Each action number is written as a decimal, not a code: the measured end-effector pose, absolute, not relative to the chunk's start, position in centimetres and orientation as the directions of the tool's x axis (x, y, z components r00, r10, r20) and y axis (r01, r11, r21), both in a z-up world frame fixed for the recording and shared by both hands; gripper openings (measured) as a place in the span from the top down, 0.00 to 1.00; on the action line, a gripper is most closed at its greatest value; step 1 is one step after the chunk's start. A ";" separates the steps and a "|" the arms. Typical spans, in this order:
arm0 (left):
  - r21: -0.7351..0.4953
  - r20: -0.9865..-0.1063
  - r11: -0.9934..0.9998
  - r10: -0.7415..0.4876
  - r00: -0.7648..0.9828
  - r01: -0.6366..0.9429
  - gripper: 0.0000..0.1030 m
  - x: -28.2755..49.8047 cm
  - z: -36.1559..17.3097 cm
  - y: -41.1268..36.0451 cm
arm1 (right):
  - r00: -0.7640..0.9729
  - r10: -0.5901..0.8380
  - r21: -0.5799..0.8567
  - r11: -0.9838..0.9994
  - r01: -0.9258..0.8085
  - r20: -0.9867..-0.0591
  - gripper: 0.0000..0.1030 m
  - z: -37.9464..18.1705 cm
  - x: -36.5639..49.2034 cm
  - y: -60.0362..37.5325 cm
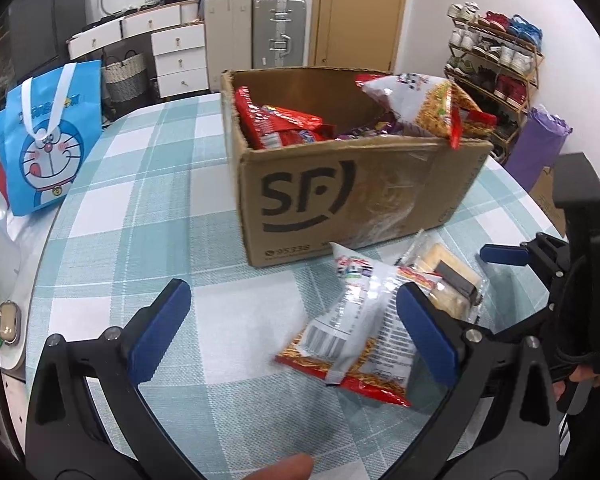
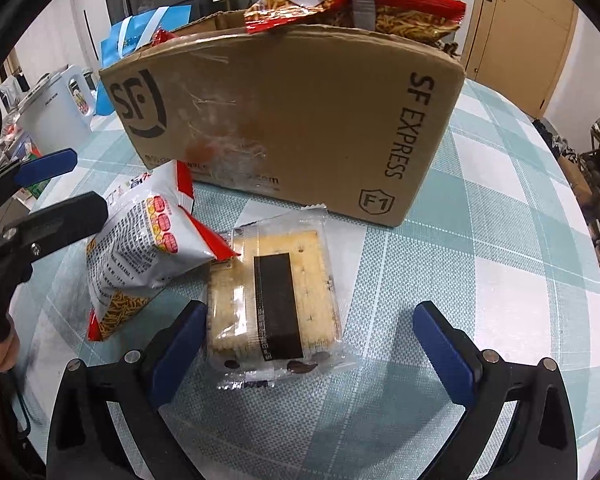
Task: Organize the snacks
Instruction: 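Lower the left tool onto the white noodle bag while the right tool approaches the cracker packet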
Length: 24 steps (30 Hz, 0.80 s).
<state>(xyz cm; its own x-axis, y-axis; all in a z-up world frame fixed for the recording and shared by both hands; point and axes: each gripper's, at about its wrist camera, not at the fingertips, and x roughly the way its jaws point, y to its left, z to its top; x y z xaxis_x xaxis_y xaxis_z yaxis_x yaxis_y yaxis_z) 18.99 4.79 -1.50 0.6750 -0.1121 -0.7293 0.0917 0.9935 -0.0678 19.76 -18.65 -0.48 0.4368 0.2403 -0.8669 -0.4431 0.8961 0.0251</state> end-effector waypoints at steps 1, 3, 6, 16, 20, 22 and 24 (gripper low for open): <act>-0.070 -0.732 0.993 -0.118 0.671 0.098 0.00 19.0 -1.6 4.7 | 0.438 0.242 0.025 0.895 -0.446 -0.866 0.01 -0.6 19.4 -19.1; -0.073 -0.742 0.991 -0.132 0.657 0.116 0.00 19.1 -1.8 4.1 | 0.439 0.248 0.026 0.892 -0.452 -0.863 0.01 -0.6 19.2 -19.2; -0.067 -0.753 0.986 -0.149 0.641 0.150 0.00 19.0 -2.1 3.3 | 0.442 0.254 0.026 0.888 -0.459 -0.860 0.01 -0.7 18.8 -19.3; -0.069 -0.765 0.984 -0.159 0.624 0.166 0.09 19.2 -3.9 2.3 | 0.439 0.265 0.030 0.880 -0.474 -0.859 0.01 -0.7 18.5 -19.8; -0.117 -0.764 0.969 -0.229 0.604 0.219 0.27 19.2 -4.0 2.1 | 0.440 0.267 0.029 0.879 -0.476 -0.857 0.01 -0.6 18.3 -19.8; -0.119 -0.760 0.962 -0.248 0.601 0.246 0.36 19.0 -4.1 1.7 | 0.440 0.268 0.029 0.878 -0.478 -0.857 0.01 -0.6 18.4 -19.8; -0.104 -0.757 0.961 -0.243 0.606 0.255 0.41 18.9 -4.0 1.4 | 0.441 0.269 0.029 0.878 -0.478 -0.856 0.01 -0.6 18.3 -19.8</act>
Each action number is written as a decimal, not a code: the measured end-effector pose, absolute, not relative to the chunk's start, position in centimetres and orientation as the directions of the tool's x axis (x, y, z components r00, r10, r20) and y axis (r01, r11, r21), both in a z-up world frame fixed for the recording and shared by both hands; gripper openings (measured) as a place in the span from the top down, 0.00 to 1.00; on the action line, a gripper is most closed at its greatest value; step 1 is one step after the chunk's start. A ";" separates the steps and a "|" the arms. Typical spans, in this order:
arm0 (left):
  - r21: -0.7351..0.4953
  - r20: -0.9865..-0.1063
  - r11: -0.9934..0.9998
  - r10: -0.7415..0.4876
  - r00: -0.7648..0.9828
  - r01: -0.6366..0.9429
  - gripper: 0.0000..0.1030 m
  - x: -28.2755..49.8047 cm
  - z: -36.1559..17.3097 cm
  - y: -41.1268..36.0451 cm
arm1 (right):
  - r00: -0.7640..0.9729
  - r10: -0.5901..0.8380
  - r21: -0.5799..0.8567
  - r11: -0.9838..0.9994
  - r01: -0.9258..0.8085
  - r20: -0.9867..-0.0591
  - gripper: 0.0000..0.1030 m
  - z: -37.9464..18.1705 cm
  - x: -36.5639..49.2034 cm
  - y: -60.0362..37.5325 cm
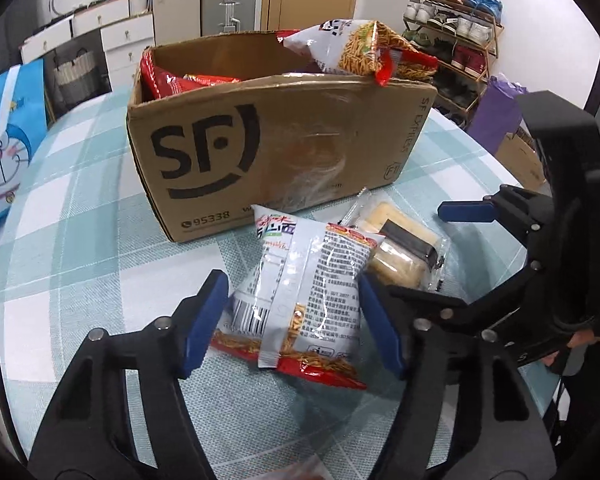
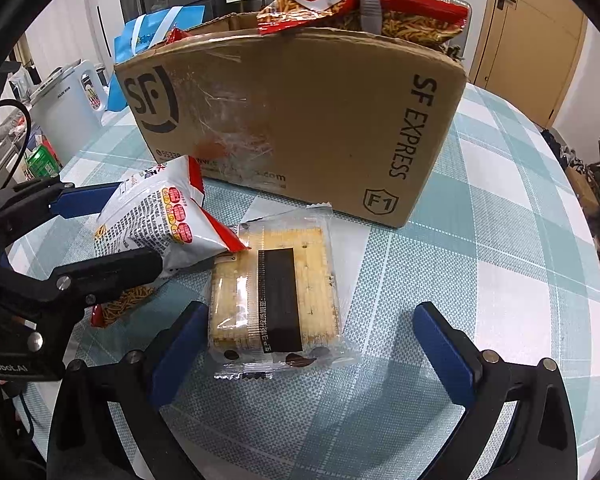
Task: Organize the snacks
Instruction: 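Lower the left tool onto the white noodle bag while the right tool approaches the cracker packet, then close the left tool on the noodle bag while the right tool closes on the cracker packet, then lift and carry the noodle bag and cracker packet over the SF box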
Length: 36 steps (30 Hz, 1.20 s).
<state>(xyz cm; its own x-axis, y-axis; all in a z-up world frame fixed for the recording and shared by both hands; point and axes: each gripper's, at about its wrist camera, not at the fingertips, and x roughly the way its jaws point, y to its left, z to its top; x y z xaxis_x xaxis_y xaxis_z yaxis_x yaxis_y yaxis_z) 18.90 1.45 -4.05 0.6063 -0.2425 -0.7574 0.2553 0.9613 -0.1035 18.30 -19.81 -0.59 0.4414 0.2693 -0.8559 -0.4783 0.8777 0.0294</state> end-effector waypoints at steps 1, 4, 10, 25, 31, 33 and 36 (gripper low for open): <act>-0.106 -0.756 0.960 -0.248 0.605 0.261 0.47 18.8 -4.0 1.4 | 0.442 0.269 0.029 0.878 -0.478 -0.856 0.01 -0.6 18.3 -19.8; -0.123 -0.750 0.957 -0.263 0.607 0.263 0.54 18.8 -3.9 1.5 | 0.442 0.269 0.029 0.878 -0.478 -0.856 0.01 -0.7 18.3 -19.9; -0.138 -0.741 0.956 -0.273 0.613 0.258 0.58 18.7 -3.4 2.2 | 0.447 0.269 0.028 0.879 -0.475 -0.853 0.01 -0.6 18.3 -19.8; -0.083 -0.792 0.959 -0.229 0.567 0.271 0.56 18.9 -4.5 1.7 | 0.451 0.274 0.034 0.881 -0.472 -0.850 0.01 -0.6 18.4 -19.7; -0.095 -0.789 0.964 -0.224 0.572 0.247 0.57 19.1 -4.2 2.3 | 0.477 0.293 0.029 0.873 -0.487 -0.829 0.31 -0.1 18.3 -19.1; -0.095 -0.789 0.970 -0.212 0.577 0.226 0.57 19.2 -4.1 2.8 | 0.489 0.297 0.032 0.877 -0.479 -0.820 0.42 0.1 18.4 -19.2; -0.095 -0.784 0.973 -0.204 0.586 0.211 0.58 19.3 -4.0 3.3 | 0.487 0.319 0.056 0.875 -0.480 -0.813 0.43 0.2 18.6 -19.4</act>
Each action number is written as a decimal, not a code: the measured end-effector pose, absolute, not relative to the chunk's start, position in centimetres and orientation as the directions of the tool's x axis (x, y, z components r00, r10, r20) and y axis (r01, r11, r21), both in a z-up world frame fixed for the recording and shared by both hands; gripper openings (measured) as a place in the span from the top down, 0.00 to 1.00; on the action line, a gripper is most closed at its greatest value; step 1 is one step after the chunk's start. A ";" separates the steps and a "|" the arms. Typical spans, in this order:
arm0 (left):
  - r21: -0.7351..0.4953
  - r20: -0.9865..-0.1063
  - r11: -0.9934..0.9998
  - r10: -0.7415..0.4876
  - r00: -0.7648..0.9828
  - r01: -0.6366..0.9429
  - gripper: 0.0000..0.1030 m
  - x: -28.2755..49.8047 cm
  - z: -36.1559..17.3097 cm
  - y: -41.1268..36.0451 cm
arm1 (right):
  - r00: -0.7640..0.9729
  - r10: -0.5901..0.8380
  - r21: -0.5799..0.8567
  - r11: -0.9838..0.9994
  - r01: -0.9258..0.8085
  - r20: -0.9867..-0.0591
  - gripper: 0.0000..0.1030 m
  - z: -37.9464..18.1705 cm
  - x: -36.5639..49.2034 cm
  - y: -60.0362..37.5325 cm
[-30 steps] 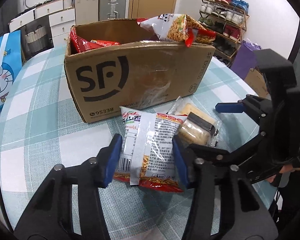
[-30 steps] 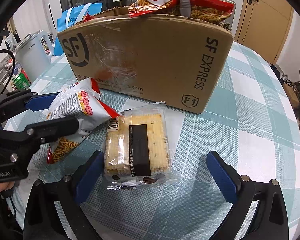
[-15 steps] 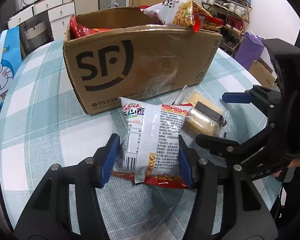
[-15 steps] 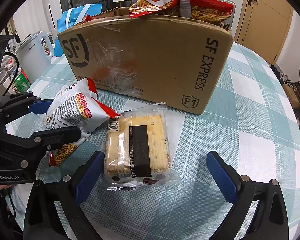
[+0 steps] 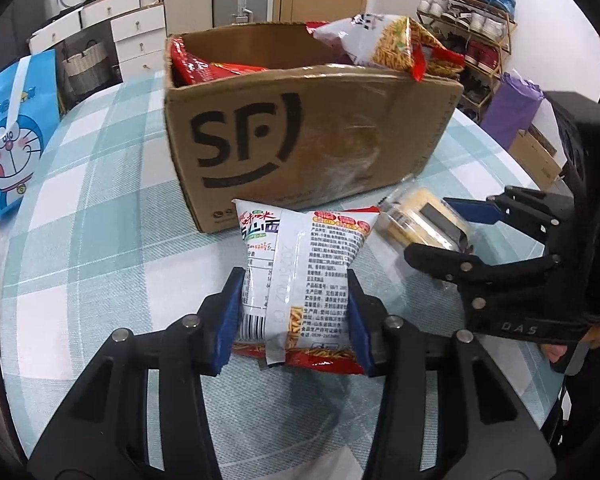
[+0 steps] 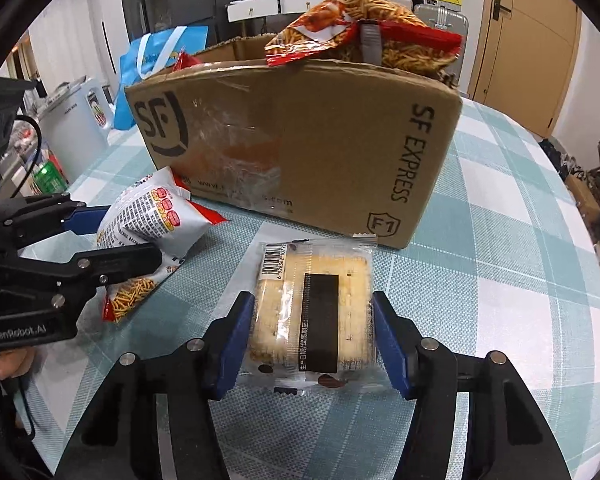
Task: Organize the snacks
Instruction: 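Lift and carry the noodle bag and cracker packet over the SF box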
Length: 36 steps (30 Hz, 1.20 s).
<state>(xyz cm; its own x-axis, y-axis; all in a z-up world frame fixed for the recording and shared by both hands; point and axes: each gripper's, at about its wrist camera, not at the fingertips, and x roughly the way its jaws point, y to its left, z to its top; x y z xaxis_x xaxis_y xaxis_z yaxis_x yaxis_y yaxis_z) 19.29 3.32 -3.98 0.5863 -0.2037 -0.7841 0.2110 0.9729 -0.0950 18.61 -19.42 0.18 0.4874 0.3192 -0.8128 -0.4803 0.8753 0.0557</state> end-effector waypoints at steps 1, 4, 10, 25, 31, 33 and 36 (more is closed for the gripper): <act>-0.096 -0.784 0.973 -0.204 0.587 0.211 0.58 19.4 -4.0 3.4 | 0.487 0.320 0.054 0.874 -0.483 -0.813 0.43 0.2 18.6 -19.4; -0.088 -0.780 0.974 -0.198 0.594 0.209 0.58 19.4 -3.9 3.4 | 0.483 0.331 0.064 0.870 -0.490 -0.811 0.43 0.1 18.7 -19.4; -0.099 -0.761 0.972 -0.211 0.613 0.211 0.58 19.1 -3.3 3.7 | 0.483 0.363 0.091 0.863 -0.498 -0.797 0.43 0.3 18.2 -19.7; -0.158 -0.671 0.966 -0.256 0.696 0.203 0.58 17.7 -0.2 4.8 | 0.570 0.437 0.115 0.851 -0.512 -0.696 0.43 3.6 16.6 -21.2; -0.159 -0.638 0.968 -0.251 0.728 0.194 0.58 16.9 1.3 5.3 | 0.597 0.464 0.129 0.847 -0.516 -0.655 0.43 5.0 16.0 -21.6; -0.156 -0.628 0.969 -0.248 0.737 0.193 0.58 16.6 1.7 5.4 | 0.609 0.472 0.132 0.845 -0.518 -0.637 0.43 5.5 15.8 -21.7; -0.148 -0.616 0.971 -0.241 0.750 0.190 0.58 16.1 2.4 5.4 | 0.623 0.490 0.140 0.840 -0.524 -0.610 0.43 6.3 15.4 -21.7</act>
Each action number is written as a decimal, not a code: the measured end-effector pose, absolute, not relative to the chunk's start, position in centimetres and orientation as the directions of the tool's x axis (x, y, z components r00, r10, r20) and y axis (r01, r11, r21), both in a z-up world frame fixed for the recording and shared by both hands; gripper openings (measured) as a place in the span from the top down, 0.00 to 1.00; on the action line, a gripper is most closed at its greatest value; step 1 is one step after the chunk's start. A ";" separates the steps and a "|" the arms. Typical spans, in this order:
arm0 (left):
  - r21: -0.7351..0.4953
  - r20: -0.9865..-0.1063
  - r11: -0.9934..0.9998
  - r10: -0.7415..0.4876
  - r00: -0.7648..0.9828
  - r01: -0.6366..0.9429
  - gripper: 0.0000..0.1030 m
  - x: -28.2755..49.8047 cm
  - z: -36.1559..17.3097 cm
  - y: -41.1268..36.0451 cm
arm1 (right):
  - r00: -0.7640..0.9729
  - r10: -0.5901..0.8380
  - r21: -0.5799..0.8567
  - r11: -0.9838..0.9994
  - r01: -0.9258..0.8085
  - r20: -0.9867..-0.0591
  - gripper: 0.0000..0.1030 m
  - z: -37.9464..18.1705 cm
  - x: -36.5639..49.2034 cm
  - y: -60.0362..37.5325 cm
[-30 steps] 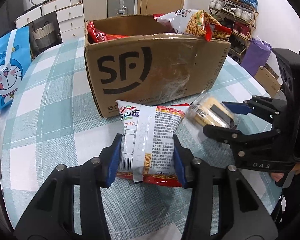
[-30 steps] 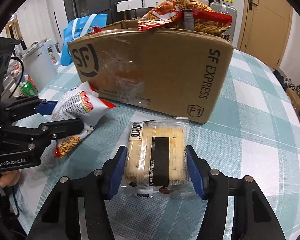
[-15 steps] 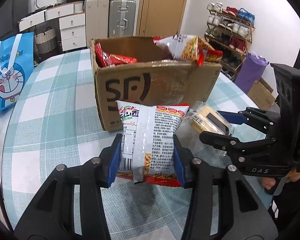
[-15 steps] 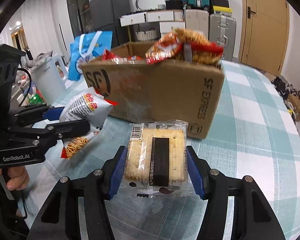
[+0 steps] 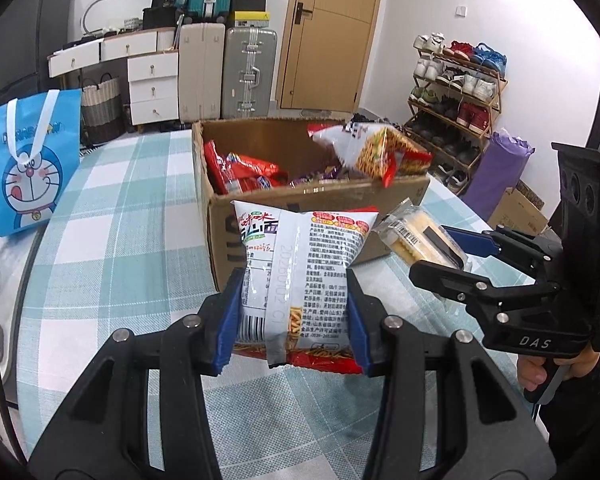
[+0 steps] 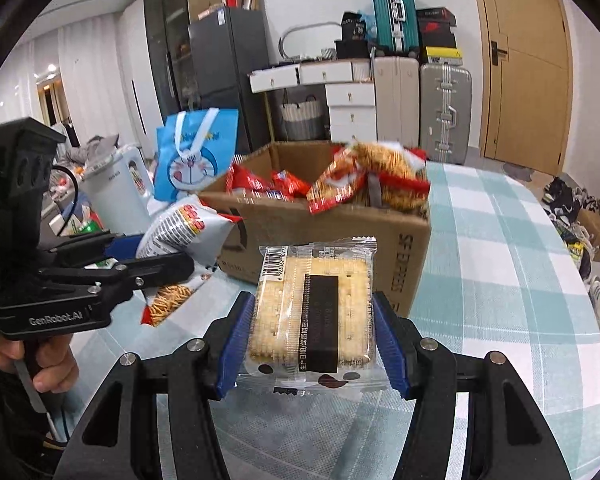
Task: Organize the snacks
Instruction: 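Lift and carry the noodle bag and cracker packet over the SF box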
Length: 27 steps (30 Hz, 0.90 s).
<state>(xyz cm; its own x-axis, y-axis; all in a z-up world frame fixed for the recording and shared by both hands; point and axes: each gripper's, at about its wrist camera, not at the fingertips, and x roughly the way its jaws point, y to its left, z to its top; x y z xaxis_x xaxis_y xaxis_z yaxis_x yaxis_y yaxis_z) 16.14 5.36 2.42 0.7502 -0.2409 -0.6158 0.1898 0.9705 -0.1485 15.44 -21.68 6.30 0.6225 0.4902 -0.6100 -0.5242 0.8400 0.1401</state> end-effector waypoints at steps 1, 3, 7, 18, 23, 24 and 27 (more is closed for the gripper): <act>-0.148 -0.613 0.971 -0.240 0.752 0.189 0.58 16.1 2.6 5.4 | 0.627 0.493 0.141 0.839 -0.525 -0.603 0.43 6.5 15.3 -21.7; -0.147 -0.602 0.972 -0.234 0.763 0.183 0.58 15.6 3.0 5.6 | 0.635 0.503 0.145 0.836 -0.529 -0.587 0.43 7.0 15.0 -21.8; -0.139 -0.585 0.977 -0.214 0.782 0.164 0.58 15.1 3.9 6.0 | 0.658 0.506 0.147 0.840 -0.522 -0.558 0.43 7.9 14.6 -21.9; -0.143 -0.553 0.980 -0.195 0.810 0.137 0.58 15.2 5.8 7.0 | 0.681 0.515 0.160 0.843 -0.514 -0.520 0.43 9.6 15.0 -21.9; -0.134 -0.541 0.982 -0.185 0.821 0.133 0.58 16.4 6.2 6.6 | 0.692 0.520 0.167 0.843 -0.512 -0.501 0.43 10.5 15.7 -22.0; -0.133 -0.537 0.983 -0.182 0.823 0.130 0.58 16.6 6.4 6.6 | 0.694 0.519 0.170 0.844 -0.509 -0.498 0.43 10.5 15.8 -22.0; -0.142 -0.533 0.982 -0.180 0.827 0.123 0.58 17.4 6.7 6.7 | 0.699 0.519 0.185 0.847 -0.498 -0.493 0.43 11.0 16.6 -22.2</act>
<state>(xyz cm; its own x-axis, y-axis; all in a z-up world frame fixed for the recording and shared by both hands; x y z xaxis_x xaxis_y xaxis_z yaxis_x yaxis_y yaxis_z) 17.38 6.72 6.73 0.8269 -0.1803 -0.5326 0.1230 0.9823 -0.1416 16.62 -22.20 11.00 0.6989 0.5185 -0.4927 -0.4983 0.8471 0.1847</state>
